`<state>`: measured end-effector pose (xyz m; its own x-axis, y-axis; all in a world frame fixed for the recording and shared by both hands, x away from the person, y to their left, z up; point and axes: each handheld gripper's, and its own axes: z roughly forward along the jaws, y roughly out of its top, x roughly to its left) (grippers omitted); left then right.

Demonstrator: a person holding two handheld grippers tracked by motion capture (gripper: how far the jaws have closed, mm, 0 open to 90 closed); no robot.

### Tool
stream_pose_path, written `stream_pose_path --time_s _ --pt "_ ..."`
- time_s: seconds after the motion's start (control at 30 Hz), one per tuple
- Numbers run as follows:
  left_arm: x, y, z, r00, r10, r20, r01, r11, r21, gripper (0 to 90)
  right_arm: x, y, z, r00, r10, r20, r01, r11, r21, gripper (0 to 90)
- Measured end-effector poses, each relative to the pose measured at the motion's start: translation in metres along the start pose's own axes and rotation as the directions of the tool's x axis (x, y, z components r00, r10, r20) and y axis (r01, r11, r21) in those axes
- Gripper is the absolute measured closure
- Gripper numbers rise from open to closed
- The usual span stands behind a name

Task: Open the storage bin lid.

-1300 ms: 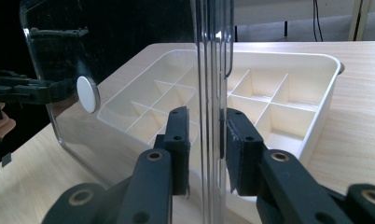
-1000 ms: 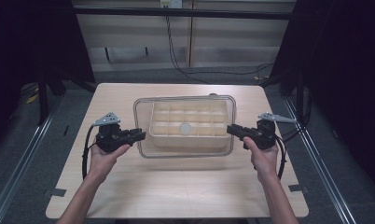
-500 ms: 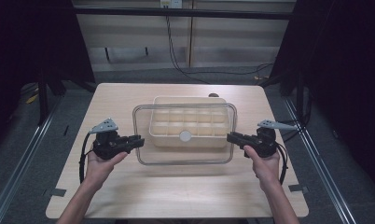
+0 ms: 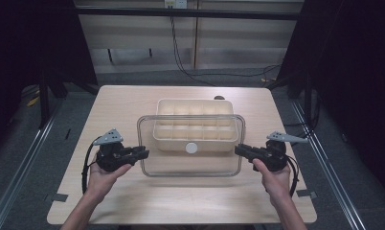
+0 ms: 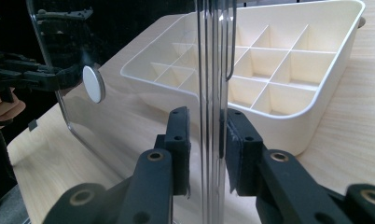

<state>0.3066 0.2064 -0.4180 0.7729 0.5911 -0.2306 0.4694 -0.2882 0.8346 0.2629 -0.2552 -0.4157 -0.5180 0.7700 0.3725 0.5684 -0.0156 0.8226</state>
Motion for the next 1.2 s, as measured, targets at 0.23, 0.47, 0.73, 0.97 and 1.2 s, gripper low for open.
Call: stream_pose_path --time_s 0.23,0.47,0.73,0.97,1.2 --pt "-0.003 -0.008 -0.001 1.0000 -0.006 0.005 0.006 0.9996 0.026 71.2 0.003 -0.009 -0.003 0.9998 0.012 -0.013 -0.012 1.000 0.012 73.7" --pt "-0.010 -0.012 -0.002 0.9999 0.000 0.012 0.000 0.9988 0.048 71.2 0.004 -0.018 -0.008 0.9996 0.024 -0.016 -0.023 0.999 0.032 73.7" --pt "-0.019 -0.018 -0.003 0.9999 0.007 0.013 -0.008 0.9971 0.076 71.1 0.008 -0.026 -0.015 0.9994 0.035 -0.004 -0.035 0.999 0.026 73.6" --pt "-0.025 -0.021 -0.011 0.9997 0.005 0.026 -0.006 0.9975 0.070 71.7 0.012 -0.030 -0.022 0.9991 0.037 -0.019 -0.036 0.999 0.031 73.9" --pt "-0.028 -0.029 -0.014 0.9993 -0.011 0.036 0.008 0.9963 0.085 72.0 0.015 -0.034 -0.023 0.9986 0.041 -0.033 -0.039 0.998 0.048 73.9"
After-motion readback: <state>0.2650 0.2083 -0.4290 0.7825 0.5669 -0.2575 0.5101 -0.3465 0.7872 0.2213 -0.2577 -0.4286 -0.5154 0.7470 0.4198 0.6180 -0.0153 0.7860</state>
